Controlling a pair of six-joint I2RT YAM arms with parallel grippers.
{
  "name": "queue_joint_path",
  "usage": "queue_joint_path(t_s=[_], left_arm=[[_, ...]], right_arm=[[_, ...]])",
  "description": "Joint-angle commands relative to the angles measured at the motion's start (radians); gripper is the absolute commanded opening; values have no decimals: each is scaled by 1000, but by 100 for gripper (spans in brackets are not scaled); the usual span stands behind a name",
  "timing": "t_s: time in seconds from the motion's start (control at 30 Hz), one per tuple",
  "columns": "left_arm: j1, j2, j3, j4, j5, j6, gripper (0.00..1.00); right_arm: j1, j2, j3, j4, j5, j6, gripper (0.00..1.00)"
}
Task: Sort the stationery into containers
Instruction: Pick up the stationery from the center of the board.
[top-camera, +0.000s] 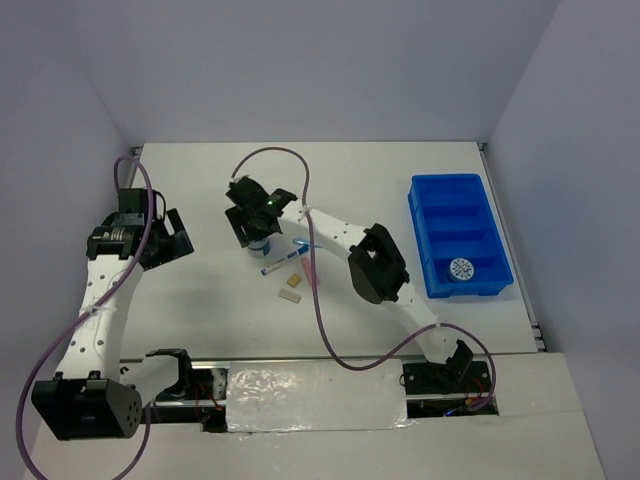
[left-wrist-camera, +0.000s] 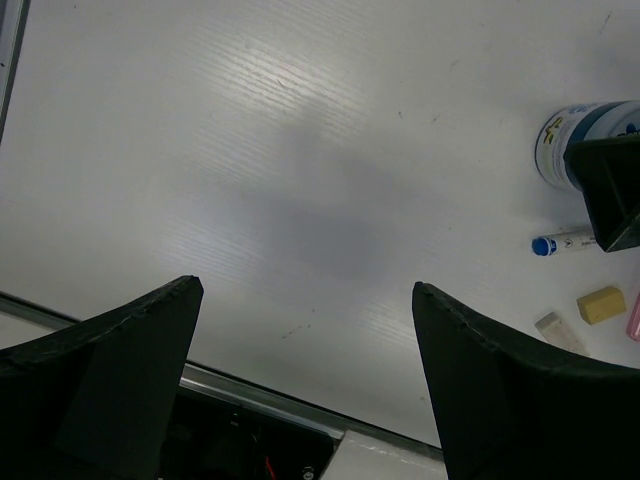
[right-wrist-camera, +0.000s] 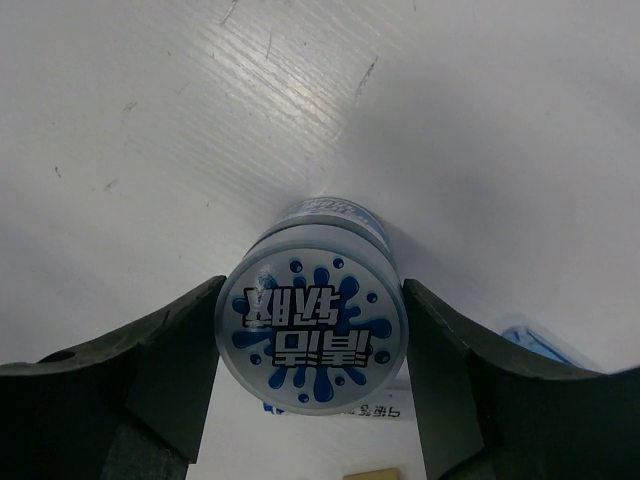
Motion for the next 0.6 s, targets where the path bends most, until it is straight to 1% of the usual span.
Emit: queue_joint_path(t_s=[0.0, 0.07, 0.1, 0.13, 0.17, 0.2, 0.23, 0.27, 0.3, 0.33, 0.37, 0.4, 0.43, 0.47, 0.5, 0.53, 0.57], left_arm=[[-8, -10, -7, 30, 23, 24, 99], [-8, -12, -7, 30, 26, 23, 99], [-9, -15, -4, 27, 25, 23, 99], [-9, -18, -2, 28, 26, 24, 99], [-11, -27, -2, 28, 32, 26, 99], [-14, -30, -2, 30, 35, 27, 99], [-16, -32, -2, 33, 39, 29, 99], [-19, -36, -4, 36, 40, 30, 99], [-19, -39, -7, 37, 46, 32, 99], [-20, -41, -16, 45, 52, 33, 99], [-22, -42, -20, 50, 61, 35, 99], [-23, -42, -25, 53, 81, 35, 99], [-25, -44, -30, 59, 89, 37, 99], [-29, -46, -31, 60, 94, 37, 99], [-34, -47, -33, 62, 98, 37, 99], [-42, -50, -36, 69, 103, 35, 99], [-45, -50, -37, 71, 104, 35, 99]], right_arm=[[-3, -31, -22, 83, 6, -37, 50], [-5, -35, 25, 53, 5, -47, 38], [-5, -52, 24, 51, -2, -39, 27], [-9, -86, 1, 69, -15, -28, 24], [-25, -192, -38, 98, -85, -21, 23], [-37, -260, -84, 178, -116, -8, 22], [-52, -343, -208, 227, -133, 4, 23], [-98, -506, -277, 270, -155, 12, 23], [-133, -578, -383, 310, -155, 18, 23], [-176, -642, -414, 289, -147, 24, 23], [-231, -739, -447, 249, -122, 35, 23], [-367, -779, -526, 147, -62, 74, 23], [-443, -825, -578, 105, -30, 102, 23], [-520, -915, -639, 65, 0, 133, 23], [-672, -963, -769, 10, 32, 180, 23], [-730, -1076, -833, -1, 47, 196, 23], [-788, -1136, -899, -7, 75, 197, 23]])
